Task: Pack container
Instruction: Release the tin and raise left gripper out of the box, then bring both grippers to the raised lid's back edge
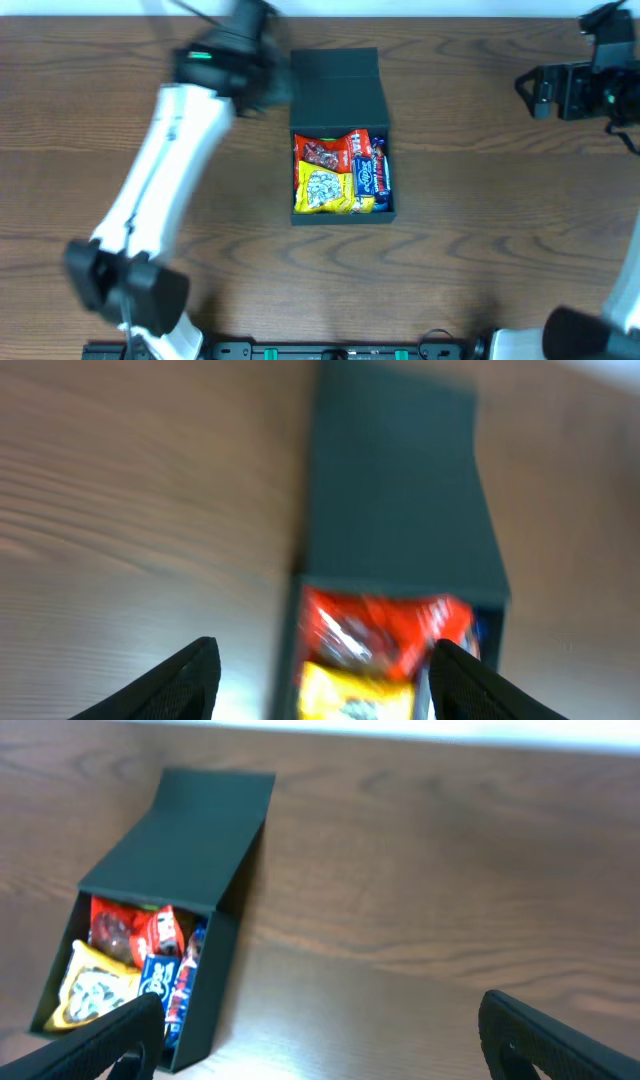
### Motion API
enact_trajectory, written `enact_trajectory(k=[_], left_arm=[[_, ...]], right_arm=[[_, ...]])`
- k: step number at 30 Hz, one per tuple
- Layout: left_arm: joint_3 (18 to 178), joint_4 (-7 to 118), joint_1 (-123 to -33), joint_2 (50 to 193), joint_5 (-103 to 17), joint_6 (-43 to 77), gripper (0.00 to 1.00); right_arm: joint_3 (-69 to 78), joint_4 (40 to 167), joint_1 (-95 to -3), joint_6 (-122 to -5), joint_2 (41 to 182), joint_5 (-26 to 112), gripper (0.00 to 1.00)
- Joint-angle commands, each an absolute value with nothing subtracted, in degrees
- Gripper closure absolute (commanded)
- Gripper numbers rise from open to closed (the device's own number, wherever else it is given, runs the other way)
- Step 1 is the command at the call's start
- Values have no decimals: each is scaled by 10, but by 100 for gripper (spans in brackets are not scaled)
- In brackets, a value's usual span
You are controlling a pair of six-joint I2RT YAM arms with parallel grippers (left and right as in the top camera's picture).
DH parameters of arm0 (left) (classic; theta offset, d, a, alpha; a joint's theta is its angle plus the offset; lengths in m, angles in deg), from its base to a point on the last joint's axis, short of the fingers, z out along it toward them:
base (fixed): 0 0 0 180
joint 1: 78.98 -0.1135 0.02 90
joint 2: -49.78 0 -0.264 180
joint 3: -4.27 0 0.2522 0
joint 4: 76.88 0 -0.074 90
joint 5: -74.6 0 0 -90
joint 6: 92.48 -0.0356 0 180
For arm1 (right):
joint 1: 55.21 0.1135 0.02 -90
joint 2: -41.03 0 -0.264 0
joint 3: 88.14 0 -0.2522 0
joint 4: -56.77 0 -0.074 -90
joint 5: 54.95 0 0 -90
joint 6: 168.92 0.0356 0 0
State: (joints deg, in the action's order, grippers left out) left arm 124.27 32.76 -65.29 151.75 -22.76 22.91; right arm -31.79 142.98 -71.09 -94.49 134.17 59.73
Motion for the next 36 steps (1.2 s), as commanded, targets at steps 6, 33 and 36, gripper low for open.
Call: enact_trajectory(k=[6,33,36], left_arm=[[1249,325,-788,1513,-317,166,33],[1249,420,-785,1765,-541,103,94],[1249,443,-781,1772,-543,132,94]], right_arm=[[-316,1428,-670,-944,1468,681,10],[-316,1292,-559,-842,1740,720,99],[-316,1269,-552,-814,1751,720,99]])
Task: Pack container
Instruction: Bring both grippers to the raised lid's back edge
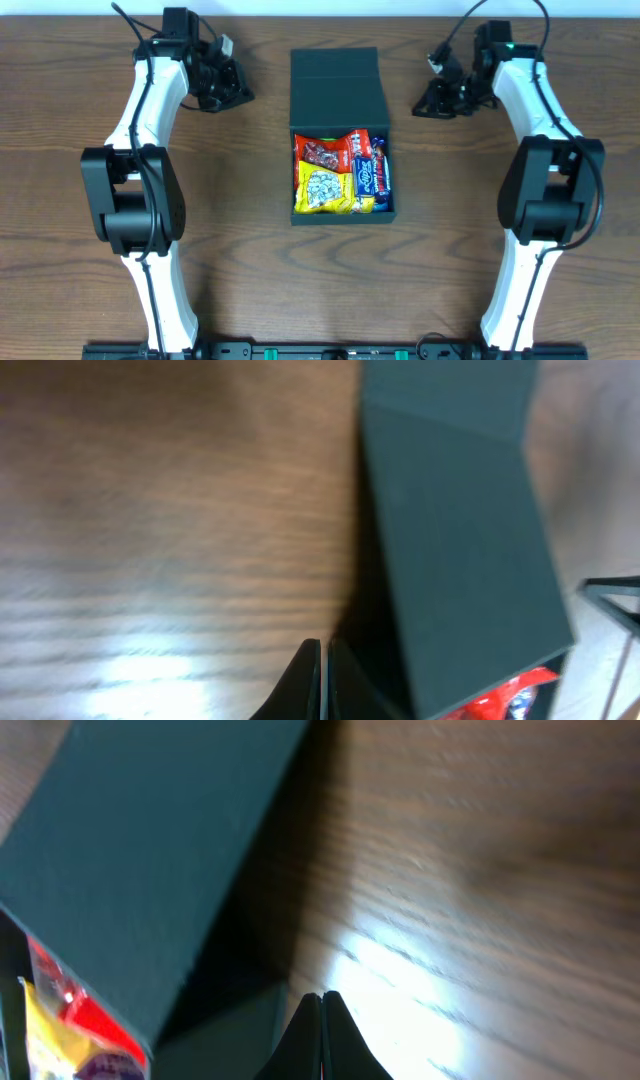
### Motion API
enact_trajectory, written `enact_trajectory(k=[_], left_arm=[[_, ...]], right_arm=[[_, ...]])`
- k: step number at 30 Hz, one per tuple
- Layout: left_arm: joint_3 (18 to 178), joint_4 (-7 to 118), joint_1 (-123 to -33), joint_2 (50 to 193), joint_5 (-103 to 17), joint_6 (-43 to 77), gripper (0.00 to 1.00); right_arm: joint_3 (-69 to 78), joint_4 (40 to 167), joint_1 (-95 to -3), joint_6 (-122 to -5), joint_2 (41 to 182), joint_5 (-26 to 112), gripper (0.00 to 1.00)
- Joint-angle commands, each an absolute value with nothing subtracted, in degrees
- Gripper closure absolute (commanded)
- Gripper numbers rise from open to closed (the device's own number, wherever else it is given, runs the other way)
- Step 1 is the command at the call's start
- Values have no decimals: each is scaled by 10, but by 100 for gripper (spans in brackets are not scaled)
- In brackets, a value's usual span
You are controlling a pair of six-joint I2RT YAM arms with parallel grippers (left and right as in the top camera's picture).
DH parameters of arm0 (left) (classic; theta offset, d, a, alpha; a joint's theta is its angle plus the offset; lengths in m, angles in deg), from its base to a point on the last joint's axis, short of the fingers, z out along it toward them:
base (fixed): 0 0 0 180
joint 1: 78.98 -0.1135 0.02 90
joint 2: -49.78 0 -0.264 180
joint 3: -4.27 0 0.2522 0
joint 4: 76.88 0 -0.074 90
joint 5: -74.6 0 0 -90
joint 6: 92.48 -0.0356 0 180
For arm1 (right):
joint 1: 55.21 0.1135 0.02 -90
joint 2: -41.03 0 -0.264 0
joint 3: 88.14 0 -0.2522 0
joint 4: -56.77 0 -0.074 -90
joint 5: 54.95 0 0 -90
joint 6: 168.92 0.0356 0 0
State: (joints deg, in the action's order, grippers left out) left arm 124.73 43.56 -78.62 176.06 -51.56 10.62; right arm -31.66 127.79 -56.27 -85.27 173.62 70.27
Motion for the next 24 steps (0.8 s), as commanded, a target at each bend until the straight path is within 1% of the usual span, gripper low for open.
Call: enact_trajectory(k=[1,4,8,17,20,23,24], left_arm=[[1249,449,-779,1777,-543,141,94],[1249,466,-774,1792,-547,166,94],[1249,499,-771,1821,-590,198,94],[1249,539,-763,1857,-593,250,94],[1249,559,-759,1869,-599,270,94],[1249,574,-756,1881,-619,284,94],[1249,575,-754,1885,-628,284,94]], right_arm=[[-316,1264,-550,-807,1754,720,99],[-316,1251,-546,-800,1764,728,99],[-316,1232,-537,-795,1771,730,99],[-316,1154,-530,-722,1771,730,99],[-316,1148,-529,-720,1773,730,99],[-316,1147,-529,-693,1788,732,99],[-316,1146,-529,-687,1797,753,99]])
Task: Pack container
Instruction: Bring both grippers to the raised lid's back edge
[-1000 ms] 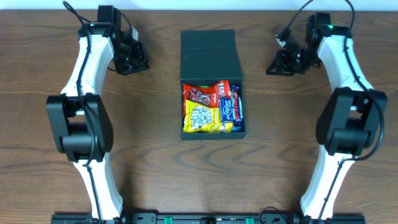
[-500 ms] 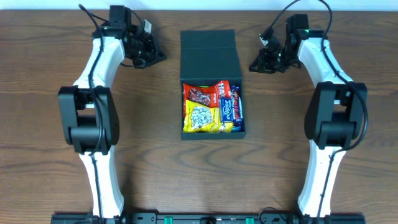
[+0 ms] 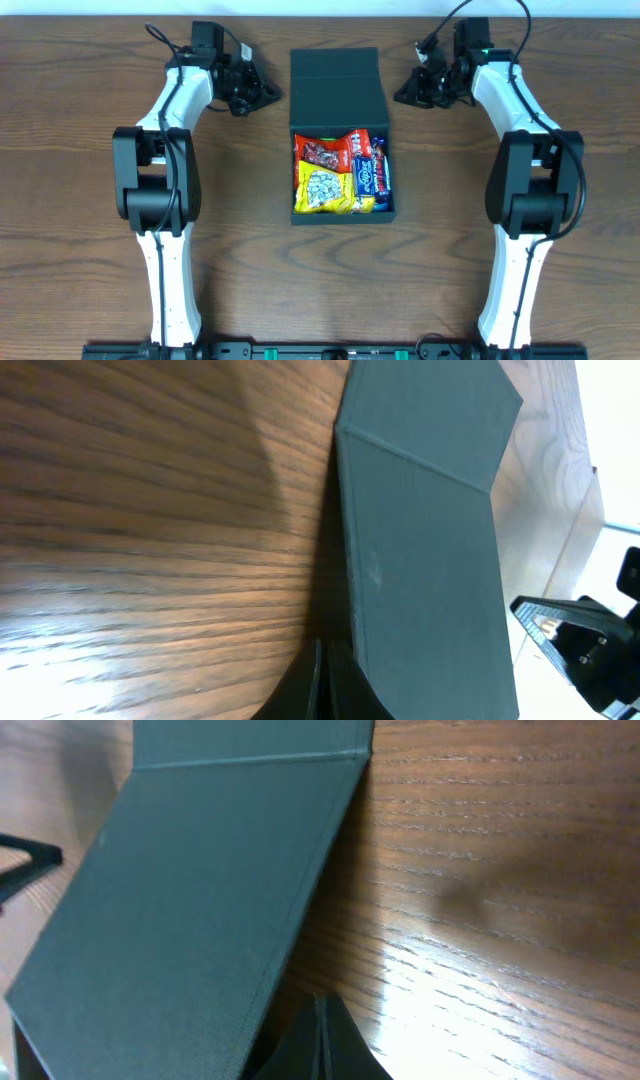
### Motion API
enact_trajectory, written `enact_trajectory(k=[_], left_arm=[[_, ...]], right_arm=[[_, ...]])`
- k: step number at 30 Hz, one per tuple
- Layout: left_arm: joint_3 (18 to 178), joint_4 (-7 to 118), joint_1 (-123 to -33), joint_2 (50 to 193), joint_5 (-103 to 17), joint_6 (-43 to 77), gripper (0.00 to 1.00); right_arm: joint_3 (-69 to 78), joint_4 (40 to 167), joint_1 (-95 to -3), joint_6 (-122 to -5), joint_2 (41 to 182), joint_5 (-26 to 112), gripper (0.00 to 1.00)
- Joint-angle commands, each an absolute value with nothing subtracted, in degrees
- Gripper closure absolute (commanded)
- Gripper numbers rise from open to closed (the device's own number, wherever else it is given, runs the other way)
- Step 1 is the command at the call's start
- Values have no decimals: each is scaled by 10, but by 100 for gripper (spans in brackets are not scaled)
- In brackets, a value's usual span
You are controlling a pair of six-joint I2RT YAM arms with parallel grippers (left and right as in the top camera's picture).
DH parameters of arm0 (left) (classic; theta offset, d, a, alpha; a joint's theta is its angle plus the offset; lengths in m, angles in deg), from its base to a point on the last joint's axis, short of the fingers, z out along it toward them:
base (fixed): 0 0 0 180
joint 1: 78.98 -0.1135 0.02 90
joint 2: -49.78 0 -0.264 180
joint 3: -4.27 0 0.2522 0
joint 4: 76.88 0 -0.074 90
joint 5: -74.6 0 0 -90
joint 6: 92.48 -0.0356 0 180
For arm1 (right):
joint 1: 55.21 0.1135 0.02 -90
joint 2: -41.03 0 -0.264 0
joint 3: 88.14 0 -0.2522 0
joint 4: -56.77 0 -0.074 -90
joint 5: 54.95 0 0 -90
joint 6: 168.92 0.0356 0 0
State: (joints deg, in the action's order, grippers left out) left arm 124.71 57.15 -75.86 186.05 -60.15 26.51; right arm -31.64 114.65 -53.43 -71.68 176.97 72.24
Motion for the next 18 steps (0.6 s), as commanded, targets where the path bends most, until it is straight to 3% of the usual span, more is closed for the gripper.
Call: enact_trajectory(k=[1,18], left_arm=[[1249,575,-753,1888,-633,284,94],[1249,580,-733,1892,-671,275,94]], right_arm=[[-316,1145,-529,-687,1804,776,99],[-316,1089,-491,-688,1828,820,99]])
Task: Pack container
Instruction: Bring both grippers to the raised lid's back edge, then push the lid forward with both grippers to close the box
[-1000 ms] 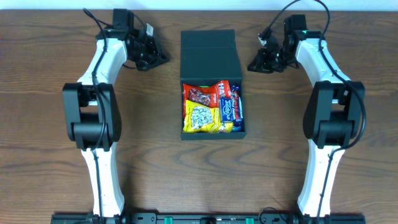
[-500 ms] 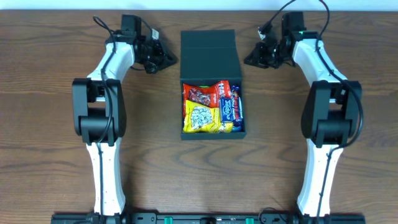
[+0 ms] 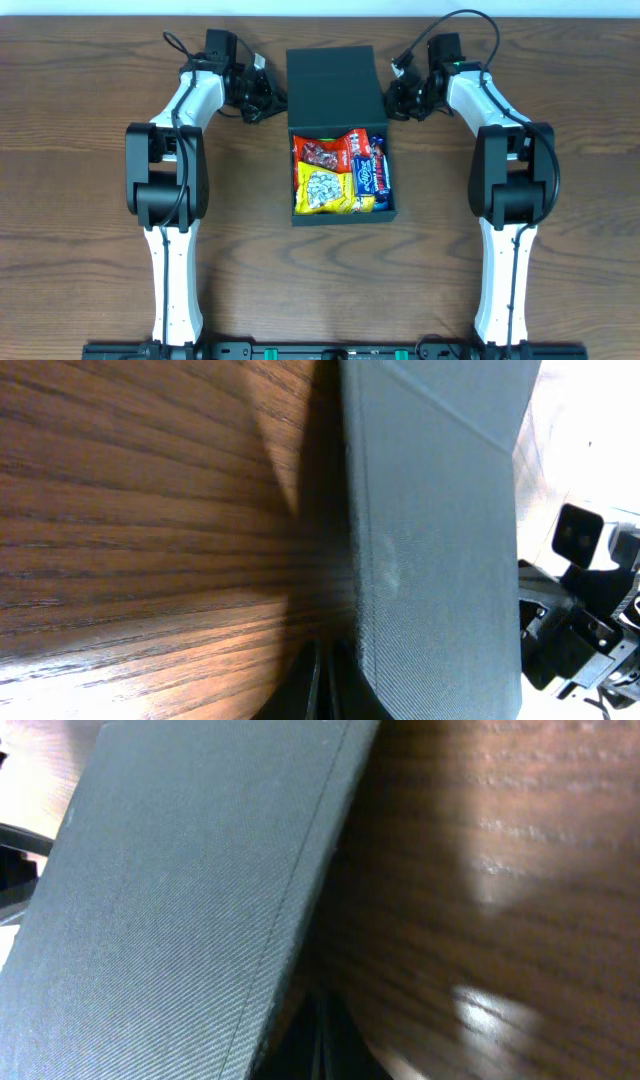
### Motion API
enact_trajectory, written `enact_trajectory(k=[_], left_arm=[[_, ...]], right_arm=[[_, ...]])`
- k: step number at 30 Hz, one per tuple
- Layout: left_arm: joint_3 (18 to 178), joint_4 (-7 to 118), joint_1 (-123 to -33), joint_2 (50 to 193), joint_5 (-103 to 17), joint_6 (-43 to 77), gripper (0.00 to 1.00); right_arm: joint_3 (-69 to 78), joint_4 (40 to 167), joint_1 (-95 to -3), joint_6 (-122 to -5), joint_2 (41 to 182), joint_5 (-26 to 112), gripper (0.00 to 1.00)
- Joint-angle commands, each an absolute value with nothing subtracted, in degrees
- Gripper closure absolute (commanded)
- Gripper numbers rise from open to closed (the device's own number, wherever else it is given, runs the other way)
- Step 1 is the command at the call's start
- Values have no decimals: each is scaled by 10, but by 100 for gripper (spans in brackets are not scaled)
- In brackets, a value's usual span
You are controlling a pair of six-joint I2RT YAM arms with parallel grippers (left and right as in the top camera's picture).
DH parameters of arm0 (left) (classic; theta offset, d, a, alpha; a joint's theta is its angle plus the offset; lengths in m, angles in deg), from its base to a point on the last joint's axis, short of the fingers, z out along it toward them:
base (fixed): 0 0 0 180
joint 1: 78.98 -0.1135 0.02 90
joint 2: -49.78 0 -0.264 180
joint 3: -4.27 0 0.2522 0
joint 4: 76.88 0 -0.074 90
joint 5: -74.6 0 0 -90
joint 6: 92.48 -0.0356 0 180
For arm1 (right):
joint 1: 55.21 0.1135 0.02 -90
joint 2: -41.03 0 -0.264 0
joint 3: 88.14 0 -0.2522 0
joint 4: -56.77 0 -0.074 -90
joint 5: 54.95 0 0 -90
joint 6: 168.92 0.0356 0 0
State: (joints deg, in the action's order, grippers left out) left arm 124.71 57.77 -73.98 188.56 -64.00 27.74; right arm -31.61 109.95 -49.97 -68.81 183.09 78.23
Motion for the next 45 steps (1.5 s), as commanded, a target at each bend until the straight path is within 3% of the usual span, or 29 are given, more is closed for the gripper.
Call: enact_trajectory(k=[1,12,28,35,45], left_arm=[[1249,582,-733,1892,-679,272,94],[1285,557,-734,1880,-709,201,95],[1342,495,-734,1779,-688,77,94],[1342,429,-733,1685,-656,-13,94],[1342,269,-733,1594,-556,-137,94]], right_arm=[[-316,1081,-491,-692,1828,834,99],[-316,1060,-501,-739,1818,900,99],[-316,1063,-511,-851,1680,899,99],[-316,1140,-507,-935,1610,893,99],[-316,1296,-478,-1018,1539,768,99]])
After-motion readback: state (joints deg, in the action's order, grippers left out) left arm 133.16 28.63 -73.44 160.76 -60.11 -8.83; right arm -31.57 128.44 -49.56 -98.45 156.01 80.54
